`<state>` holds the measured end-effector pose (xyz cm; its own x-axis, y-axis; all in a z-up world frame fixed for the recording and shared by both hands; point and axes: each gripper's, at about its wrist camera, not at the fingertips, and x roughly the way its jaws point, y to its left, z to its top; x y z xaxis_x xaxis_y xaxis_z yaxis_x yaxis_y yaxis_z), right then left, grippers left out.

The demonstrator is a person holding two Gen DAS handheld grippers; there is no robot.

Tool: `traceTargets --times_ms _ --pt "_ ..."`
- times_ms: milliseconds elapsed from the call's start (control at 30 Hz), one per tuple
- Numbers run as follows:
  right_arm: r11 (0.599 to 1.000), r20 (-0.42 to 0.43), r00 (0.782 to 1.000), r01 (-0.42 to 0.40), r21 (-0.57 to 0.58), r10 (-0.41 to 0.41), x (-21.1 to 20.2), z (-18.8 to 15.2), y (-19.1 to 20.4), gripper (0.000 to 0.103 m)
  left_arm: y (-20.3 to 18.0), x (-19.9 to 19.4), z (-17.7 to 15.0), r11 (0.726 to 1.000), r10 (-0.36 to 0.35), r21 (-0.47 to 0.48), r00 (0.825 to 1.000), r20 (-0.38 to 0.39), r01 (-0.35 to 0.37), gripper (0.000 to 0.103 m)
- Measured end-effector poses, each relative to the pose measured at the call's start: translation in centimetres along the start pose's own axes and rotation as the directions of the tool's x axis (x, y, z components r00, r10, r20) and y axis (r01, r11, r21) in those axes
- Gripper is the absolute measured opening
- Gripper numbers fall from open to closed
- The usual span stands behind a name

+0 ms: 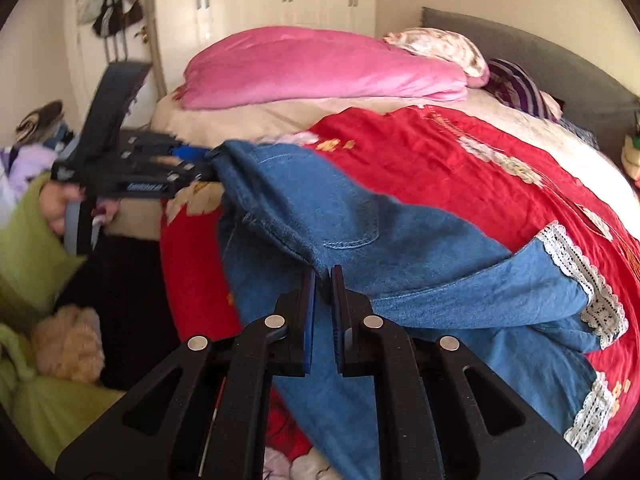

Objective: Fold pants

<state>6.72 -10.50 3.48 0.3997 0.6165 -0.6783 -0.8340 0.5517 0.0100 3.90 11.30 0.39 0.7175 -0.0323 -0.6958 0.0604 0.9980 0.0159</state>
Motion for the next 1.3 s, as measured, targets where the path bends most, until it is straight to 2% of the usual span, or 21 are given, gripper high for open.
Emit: traceTargets --times_ms 133,233,333,433,533,633,700,833,967,1067,1133,1233,1300 --pt "0.999 -0.017 1.0 -0.009 -0.043 0.008 0.6 -1.3 1.2 0.003 -0.1 0.2 -0.3 1.0 0.028 -0.002 0.998 -0.048 -0.028 0.037" --pt "0.999 -0.035 0.999 -0.039 0.006 0.039 1.3 -2.1 1.0 0.004 0.1 0.7 -0.4 0.999 0.033 -0.016 0.996 -0.088 -0.035 0.037" --pt "1.0 -0.05 0.998 -0.029 -0.008 0.028 1.9 -2.7 1.4 0.003 0.6 1.6 -0.5 0.997 0.022 -0.076 0.992 -0.12 -0.031 0.037" --pt "0.999 -0.047 0.998 -0.044 -0.005 0.044 1.9 -3.0 1.6 0.004 0.1 2.5 -0.7 0.997 0.029 -0.069 0.989 -0.142 -0.039 0.037" --pt "0.999 -0.056 0.997 -0.052 0.0 0.052 1.8 -3.4 1.5 0.004 0.6 2.6 -1.3 0.996 -0.009 -0.092 0.986 -0.167 -0.007 0.037" --pt "0.998 -0.068 0.996 -0.059 0.007 0.059 2.3 -3.5 1.4 0.004 1.8 2.2 -2.1 0.993 0.028 -0.104 0.981 -0.193 -0.048 0.038" --pt "0.998 -0.077 0.995 -0.063 0.008 0.063 2.6 -3.8 1.6 0.004 3.2 1.5 -2.4 0.987 0.028 -0.148 0.981 -0.191 -0.057 0.038" --pt "0.997 -0.09 0.993 -0.072 0.015 0.073 3.2 -3.8 1.8 0.004 4.1 -1.1 -2.1 0.977 0.05 -0.198 0.991 -0.126 -0.075 0.038" --pt "0.997 -0.1 0.992 -0.077 0.012 0.078 3.4 -3.7 2.2 0.004 1.6 -2.8 -0.5 0.987 0.011 -0.162 0.999 -0.036 -0.017 0.038" --pt "0.996 -0.104 0.99 -0.09 0.009 0.09 3.6 -3.8 2.6 0.006 -1.0 -2.5 0.7 0.99 -0.049 -0.133 0.999 0.007 0.05 0.038" --pt "0.996 -0.11 0.99 -0.086 0.004 0.086 3.6 -3.9 2.7 0.006 -2.3 -1.0 0.8 0.995 -0.051 -0.086 0.998 -0.021 0.049 0.038" --pt "0.995 -0.093 0.991 -0.094 0.011 0.095 2.7 -3.3 2.3 0.006 -2.5 2.2 -0.4 0.996 -0.008 -0.087 0.992 -0.127 -0.003 0.038" --pt "0.995 -0.054 0.993 -0.101 0.017 0.102 1.5 -2.7 2.1 0.007 -2.5 2.5 -1.1 0.997 0.024 -0.071 0.992 -0.127 -0.033 0.039"
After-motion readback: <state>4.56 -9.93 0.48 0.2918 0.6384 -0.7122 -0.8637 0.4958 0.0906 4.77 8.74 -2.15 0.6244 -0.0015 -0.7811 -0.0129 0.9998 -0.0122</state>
